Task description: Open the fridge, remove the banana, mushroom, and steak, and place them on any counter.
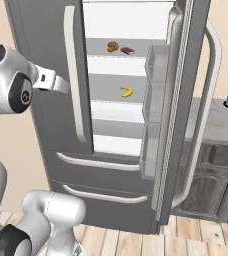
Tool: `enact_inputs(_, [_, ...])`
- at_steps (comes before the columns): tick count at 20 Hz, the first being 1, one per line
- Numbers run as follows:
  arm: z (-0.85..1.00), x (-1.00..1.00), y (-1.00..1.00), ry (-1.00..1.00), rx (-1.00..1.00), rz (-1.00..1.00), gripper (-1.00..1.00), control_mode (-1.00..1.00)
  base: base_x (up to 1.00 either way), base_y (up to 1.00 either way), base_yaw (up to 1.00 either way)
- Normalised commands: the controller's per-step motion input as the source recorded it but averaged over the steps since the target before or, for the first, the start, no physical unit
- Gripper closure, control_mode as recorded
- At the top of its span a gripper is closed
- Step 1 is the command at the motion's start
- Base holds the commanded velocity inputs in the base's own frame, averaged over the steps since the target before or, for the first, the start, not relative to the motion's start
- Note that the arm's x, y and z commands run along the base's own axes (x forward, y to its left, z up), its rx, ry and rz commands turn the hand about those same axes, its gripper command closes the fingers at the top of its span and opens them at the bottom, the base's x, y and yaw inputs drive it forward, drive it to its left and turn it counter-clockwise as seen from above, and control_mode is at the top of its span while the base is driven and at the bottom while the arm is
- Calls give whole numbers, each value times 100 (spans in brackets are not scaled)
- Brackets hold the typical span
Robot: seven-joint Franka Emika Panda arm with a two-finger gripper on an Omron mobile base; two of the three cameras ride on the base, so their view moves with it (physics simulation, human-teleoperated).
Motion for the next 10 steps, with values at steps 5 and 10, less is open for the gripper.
enact_inputs(5, [0,49,4,-12,5,0,-100,-100,0,0,0])
enact_inputs(10, [0,58,11,-16,0,0,-100,-100,0,0,0])
